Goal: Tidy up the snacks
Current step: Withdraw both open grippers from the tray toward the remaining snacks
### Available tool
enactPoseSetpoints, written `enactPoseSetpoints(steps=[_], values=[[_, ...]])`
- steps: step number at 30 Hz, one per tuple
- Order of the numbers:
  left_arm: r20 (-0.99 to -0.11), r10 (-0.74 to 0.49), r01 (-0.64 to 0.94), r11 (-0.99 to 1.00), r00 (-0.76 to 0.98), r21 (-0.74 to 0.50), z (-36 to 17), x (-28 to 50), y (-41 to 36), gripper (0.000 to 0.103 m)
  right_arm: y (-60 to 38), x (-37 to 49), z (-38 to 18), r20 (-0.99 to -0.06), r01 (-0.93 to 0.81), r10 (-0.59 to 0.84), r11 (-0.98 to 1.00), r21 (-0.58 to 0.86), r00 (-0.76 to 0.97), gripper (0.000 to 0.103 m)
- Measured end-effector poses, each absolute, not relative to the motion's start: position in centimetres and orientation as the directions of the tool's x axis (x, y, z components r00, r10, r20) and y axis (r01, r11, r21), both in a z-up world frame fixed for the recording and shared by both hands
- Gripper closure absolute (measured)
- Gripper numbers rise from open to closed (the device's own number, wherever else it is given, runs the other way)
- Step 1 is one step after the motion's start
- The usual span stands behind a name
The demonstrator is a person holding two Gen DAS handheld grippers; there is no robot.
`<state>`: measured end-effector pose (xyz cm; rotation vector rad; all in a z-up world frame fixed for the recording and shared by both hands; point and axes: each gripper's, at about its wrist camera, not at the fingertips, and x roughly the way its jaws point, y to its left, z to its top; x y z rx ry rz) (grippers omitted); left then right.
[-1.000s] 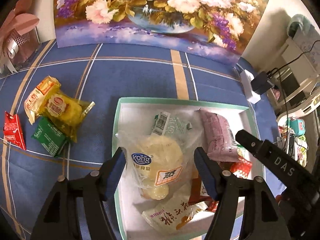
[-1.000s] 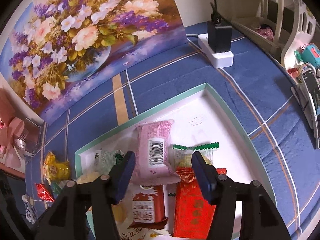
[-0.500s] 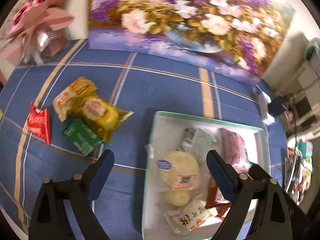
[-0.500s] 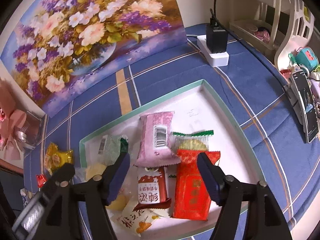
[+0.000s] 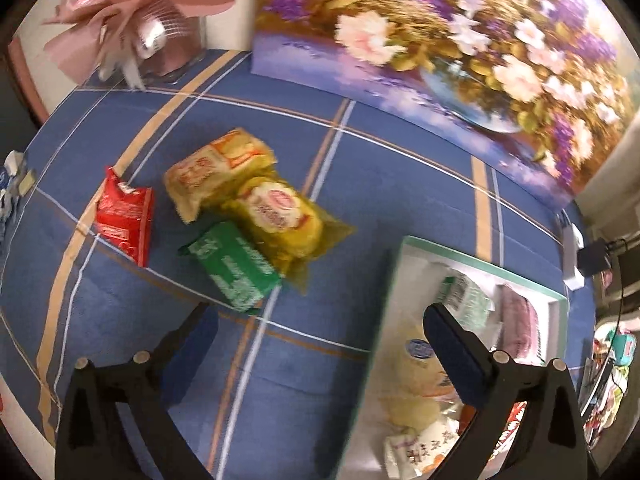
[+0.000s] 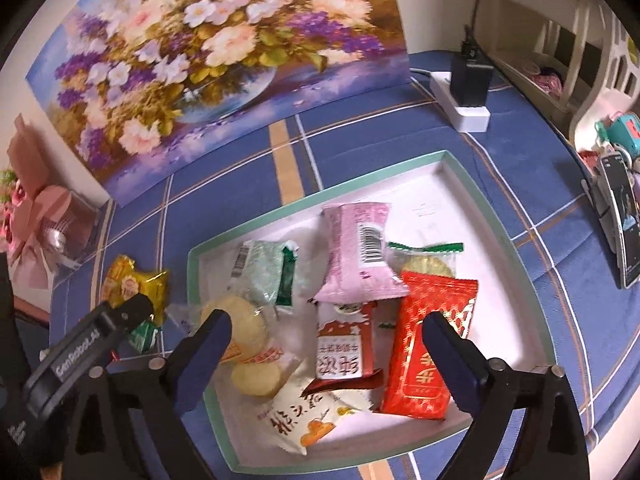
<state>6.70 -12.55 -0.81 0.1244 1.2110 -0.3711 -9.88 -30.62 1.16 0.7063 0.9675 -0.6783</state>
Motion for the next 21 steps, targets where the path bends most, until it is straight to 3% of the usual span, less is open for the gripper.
enactPoseSetpoints(steps=[4,16,21], values=[[-0.935,-0.154,0.275,0.959,0.321,-0.064,-0.7,8.2,-10.3,0.001,-29.5,-9.0,1.5,-0.888,0.751,-0.192,0.623,0.220,0.419,0.000],[-0.914,0.000,0.094,0.995,0.405,0.041,1.2,11.9,-2.1,0.001,-25.2,-5.0,1.2,-0.888,0.659,-0.136,0.721,0.215,0.439,0.000],[-0.915,0.011,0.024,0.999,0.404,0.023,1.3,12.9,1.3,0.001,-23.1,-3.1,0.9,-0.893,0.623,-0.112,0.753,0.211,0.437,0.000]])
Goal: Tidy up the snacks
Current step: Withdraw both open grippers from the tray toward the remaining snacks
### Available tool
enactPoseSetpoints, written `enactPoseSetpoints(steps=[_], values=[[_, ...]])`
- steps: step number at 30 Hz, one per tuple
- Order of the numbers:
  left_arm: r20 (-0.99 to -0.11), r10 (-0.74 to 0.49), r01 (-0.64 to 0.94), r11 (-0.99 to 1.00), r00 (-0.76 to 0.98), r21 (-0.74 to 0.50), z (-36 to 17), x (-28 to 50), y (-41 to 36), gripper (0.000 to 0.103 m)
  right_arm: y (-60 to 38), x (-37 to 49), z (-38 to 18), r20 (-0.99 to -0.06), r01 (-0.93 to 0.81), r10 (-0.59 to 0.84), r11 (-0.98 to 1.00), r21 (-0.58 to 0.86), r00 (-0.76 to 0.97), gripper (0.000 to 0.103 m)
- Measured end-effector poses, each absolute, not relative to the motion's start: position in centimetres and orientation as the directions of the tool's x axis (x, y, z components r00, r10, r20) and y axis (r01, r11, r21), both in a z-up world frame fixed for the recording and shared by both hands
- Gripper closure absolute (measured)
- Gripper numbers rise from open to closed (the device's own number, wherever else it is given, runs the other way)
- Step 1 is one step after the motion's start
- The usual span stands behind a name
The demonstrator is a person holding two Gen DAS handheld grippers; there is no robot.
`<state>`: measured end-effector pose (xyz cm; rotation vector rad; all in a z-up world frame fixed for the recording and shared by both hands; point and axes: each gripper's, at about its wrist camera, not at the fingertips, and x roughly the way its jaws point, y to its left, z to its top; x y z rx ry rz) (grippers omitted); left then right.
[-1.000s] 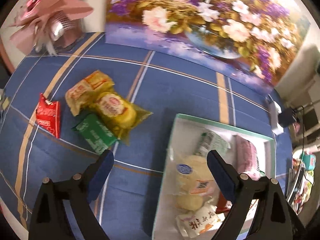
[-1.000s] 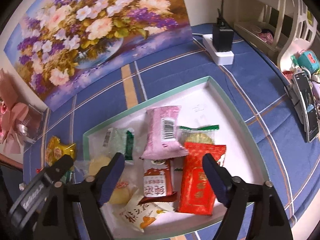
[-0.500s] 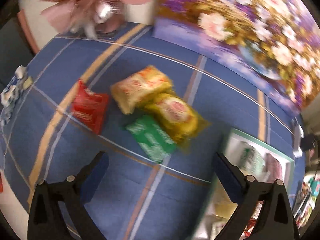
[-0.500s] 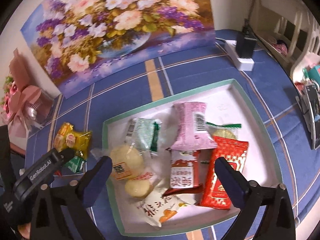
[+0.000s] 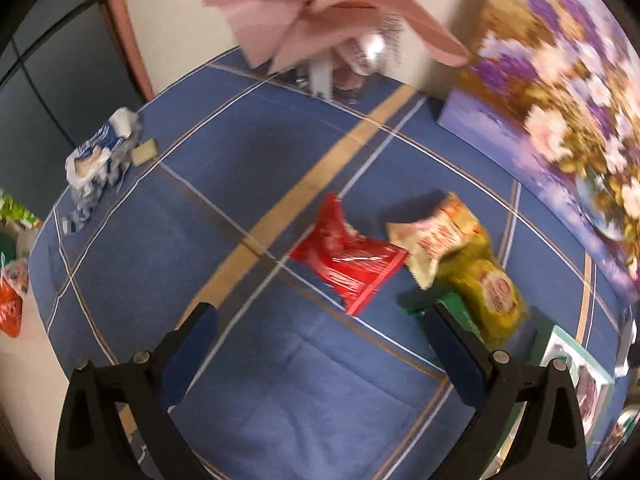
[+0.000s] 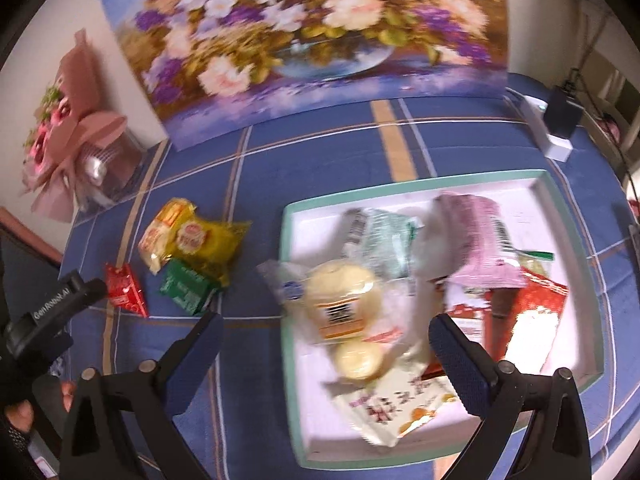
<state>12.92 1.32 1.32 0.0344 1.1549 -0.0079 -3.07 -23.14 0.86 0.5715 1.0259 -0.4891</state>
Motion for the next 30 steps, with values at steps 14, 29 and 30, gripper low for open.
enactPoseSetpoints(steps=[14,29,30], values=[[-0.942,-0.053,-0.100,0.991,0.332,-0.092,-0.8,14.6,6.3,0.001,-19.9,1.2,-0.9,-0.894,0.547,-0.030,0.800,0.246,0.446,0.000],[-0.930,-0.195,-0.076,0.971,0.313,-0.229,-3.4,18.1,6.0,0.001,-18.7,5.3,-1.7,-0.865,0.503,0.008,0.811,0.299,0.501,0.000],[-0.930,-0.198,-0.074,0.970,0.311,-0.231,-3.6,18.3,5.9,0.001,-18.5,5.6,-1.9,-0.865,0.496,0.012,0.815,0.299,0.501,0.000]])
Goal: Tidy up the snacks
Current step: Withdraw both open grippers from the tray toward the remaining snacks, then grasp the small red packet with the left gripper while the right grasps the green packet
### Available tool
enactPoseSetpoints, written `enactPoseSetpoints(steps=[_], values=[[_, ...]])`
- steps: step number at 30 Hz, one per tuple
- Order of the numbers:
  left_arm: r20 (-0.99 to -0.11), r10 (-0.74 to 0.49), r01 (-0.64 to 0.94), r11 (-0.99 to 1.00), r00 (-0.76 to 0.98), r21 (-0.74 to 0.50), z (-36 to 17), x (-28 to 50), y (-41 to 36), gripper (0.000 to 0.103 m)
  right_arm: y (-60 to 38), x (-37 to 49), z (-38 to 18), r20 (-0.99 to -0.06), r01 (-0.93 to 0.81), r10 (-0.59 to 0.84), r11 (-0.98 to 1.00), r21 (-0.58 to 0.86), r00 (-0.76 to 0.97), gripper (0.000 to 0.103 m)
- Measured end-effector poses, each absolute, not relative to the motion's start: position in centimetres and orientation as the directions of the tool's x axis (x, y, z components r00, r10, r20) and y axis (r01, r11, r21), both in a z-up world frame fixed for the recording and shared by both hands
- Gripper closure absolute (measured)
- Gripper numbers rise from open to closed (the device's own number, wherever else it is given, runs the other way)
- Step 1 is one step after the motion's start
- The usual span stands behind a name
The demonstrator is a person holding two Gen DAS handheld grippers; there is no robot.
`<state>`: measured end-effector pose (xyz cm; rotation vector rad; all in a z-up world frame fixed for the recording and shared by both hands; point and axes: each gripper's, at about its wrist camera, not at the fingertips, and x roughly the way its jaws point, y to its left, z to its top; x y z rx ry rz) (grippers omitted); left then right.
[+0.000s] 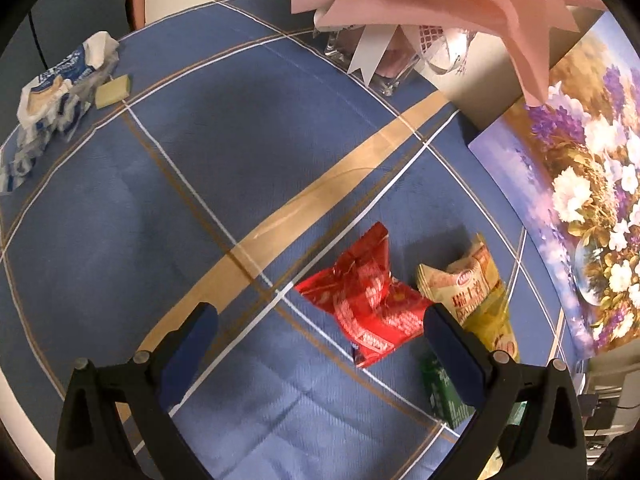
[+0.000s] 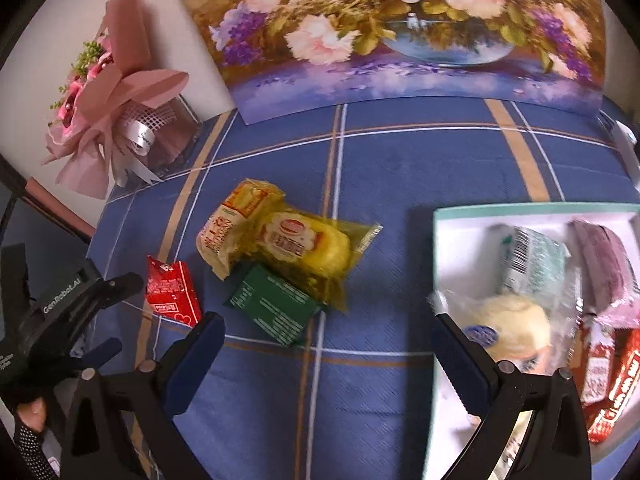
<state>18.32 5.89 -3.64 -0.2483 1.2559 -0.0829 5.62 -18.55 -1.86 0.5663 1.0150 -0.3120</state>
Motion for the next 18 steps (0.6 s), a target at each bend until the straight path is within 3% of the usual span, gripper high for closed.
enactPoseSetpoints(steps=[18], values=[[-0.954,-0.174,-0.040,0.981,0.245,-0.189,-7.3,20.1,3.5,0.001,-15.3,10.1,-6.1,-0.900,0.399,0.034,0.889,0.226,0.434,0.010]])
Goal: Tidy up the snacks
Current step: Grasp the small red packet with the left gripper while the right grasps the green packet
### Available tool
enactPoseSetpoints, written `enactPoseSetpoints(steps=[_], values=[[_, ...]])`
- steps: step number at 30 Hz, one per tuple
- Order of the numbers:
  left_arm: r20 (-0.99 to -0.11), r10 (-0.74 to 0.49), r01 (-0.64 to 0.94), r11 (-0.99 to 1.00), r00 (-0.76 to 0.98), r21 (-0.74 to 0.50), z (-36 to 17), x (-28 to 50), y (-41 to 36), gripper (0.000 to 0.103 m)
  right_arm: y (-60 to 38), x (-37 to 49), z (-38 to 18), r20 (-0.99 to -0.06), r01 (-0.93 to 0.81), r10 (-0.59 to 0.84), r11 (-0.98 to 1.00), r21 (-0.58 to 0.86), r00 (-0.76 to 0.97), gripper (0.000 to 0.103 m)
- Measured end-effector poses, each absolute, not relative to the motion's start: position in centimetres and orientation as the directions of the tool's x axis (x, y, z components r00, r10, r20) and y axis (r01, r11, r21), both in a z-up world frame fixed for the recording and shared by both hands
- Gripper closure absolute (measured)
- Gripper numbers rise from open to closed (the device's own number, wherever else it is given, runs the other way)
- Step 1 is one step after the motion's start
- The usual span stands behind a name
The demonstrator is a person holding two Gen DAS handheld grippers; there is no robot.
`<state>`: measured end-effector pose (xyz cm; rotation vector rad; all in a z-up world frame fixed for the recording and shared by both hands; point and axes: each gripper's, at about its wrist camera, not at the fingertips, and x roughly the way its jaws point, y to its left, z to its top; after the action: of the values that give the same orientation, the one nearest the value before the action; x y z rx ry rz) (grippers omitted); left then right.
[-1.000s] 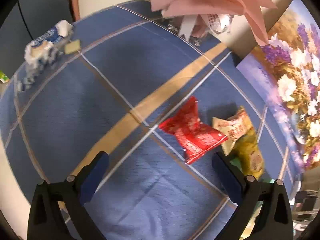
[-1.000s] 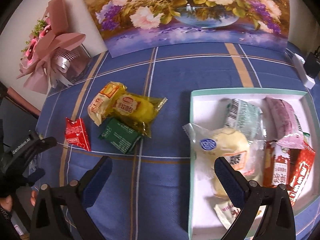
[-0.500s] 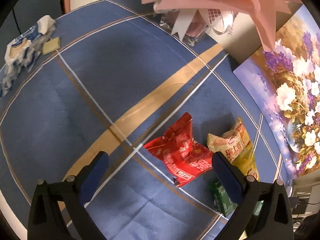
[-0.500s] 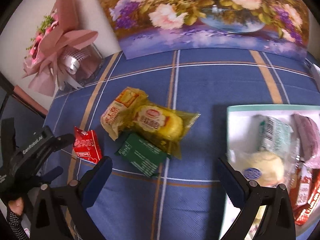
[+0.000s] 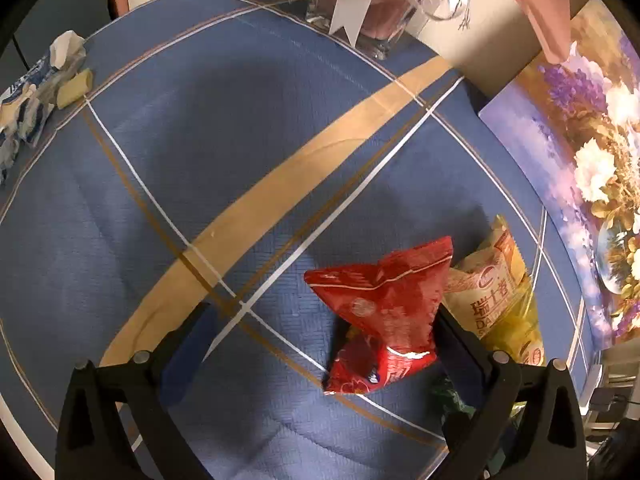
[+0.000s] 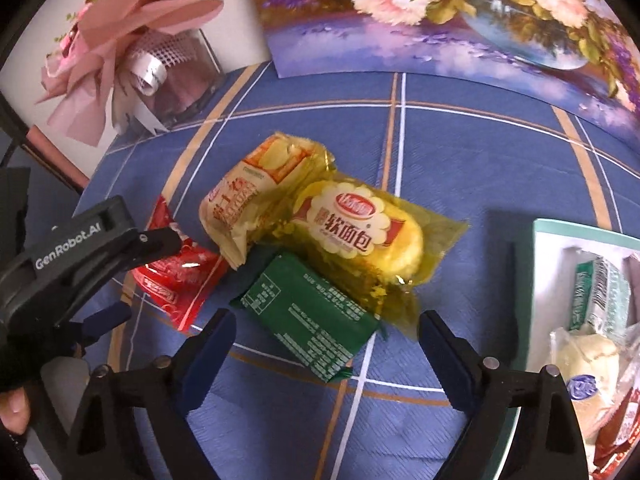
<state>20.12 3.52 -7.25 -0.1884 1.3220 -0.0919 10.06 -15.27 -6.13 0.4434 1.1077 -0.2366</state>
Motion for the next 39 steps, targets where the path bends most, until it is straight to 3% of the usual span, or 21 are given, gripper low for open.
enactPoseSetpoints(steps=[13,18,20,24,30,35,39], values=[[-0.965,-0.106,-0.035,0.992,0.240,-0.118,-7.8,20.5,2.7,0.001,-13.2,13.1,-8.1,-0.918,0.372,-0.044,0.921,0.116,0.394,0.013],[-0.964,-0.090,-0.022,0.995,0.250,-0.099,-7.4,20.3,2.3,0.008,-12.5,13.3,-8.1,-0.912,0.370,-0.074,0.925,0.088,0.403,0.028],[-0.963,-0.091,-0.020,0.995,0.253,-0.099,-7.2,20.3,2.3,0.013,-12.7,13.2,-8.0,-0.910,0.373,-0.072,0.923,0.095,0.408,0.040],[-0.964,-0.085,-0.015,0.996,0.251,-0.092,-7.2,20.2,2.0,0.014,-13.0,12.9,-8.0,-0.905,0.383,-0.070,0.918,0.106,0.419,0.049],[-0.960,-0.099,0.000,0.995,0.262,-0.103,-6.6,19.3,1.3,0.032,-13.6,11.5,-7.8,-0.907,0.406,-0.057,0.905,0.130,0.417,0.057],[-0.958,-0.101,0.022,0.995,0.269,-0.098,-5.9,18.5,0.8,0.055,-13.7,10.4,-7.7,-0.910,0.423,-0.059,0.896,0.133,0.410,0.059],[-0.960,-0.091,0.019,0.996,0.266,-0.089,-5.8,17.9,0.9,0.057,-13.8,9.7,-7.6,-0.917,0.440,-0.052,0.887,0.140,0.396,0.059]])
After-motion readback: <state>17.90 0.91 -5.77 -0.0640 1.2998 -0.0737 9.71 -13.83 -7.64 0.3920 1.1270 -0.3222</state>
